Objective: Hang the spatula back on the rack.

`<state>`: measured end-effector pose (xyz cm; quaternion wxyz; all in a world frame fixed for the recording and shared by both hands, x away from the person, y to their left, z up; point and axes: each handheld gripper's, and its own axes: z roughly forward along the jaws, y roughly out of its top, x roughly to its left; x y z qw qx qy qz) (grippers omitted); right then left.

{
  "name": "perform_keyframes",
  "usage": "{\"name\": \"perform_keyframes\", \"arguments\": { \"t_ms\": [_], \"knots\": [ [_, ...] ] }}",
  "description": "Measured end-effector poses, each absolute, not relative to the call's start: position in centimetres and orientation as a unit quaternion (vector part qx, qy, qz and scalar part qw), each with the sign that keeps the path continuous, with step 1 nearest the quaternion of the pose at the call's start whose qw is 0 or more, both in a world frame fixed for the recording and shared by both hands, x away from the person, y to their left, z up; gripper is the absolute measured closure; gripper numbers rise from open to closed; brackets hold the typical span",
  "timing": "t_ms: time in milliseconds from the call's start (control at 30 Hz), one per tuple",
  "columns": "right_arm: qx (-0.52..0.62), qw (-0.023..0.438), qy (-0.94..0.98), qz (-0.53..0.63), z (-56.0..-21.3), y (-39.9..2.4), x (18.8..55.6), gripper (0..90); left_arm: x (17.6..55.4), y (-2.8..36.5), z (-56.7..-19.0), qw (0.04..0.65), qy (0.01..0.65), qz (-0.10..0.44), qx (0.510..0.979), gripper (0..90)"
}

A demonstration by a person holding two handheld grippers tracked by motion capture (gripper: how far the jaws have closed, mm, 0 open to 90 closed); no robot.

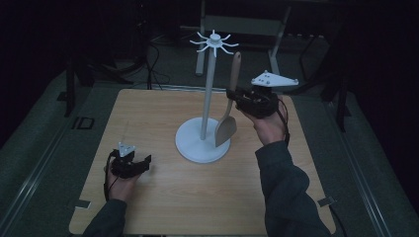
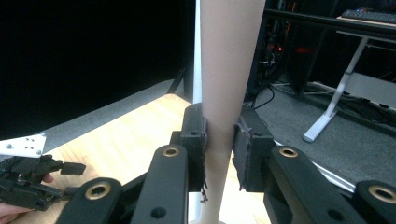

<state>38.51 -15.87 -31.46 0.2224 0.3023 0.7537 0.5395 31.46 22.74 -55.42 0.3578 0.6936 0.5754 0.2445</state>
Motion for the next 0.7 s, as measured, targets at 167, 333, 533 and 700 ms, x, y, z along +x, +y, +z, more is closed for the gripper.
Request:
{"name": "perform_keyframes", "arguments": {
  "t_ms": [167,333,533,700],
  "knots": [
    [0.304,0.218,0.756,0.538,-31.4,-15.5,38.9,75.6,31.5,22.8,-55.4,0.360,0.576,0.244,0.692,31.5],
    [0.304,0.214,0.759,0.534,-31.2,-15.2,39.3,75.6,31.5,22.8,-55.4,0.359,0.575,0.244,0.693,31.4],
    [0.307,0.212,0.765,0.525,-31.2,-14.9,39.8,75.6,31.5,22.8,-55.4,0.360,0.576,0.244,0.692,31.4],
    [0.308,0.203,0.765,0.527,-31.2,-14.7,40.2,75.6,31.5,22.8,-55.4,0.361,0.577,0.244,0.691,31.4]
  ]
}}
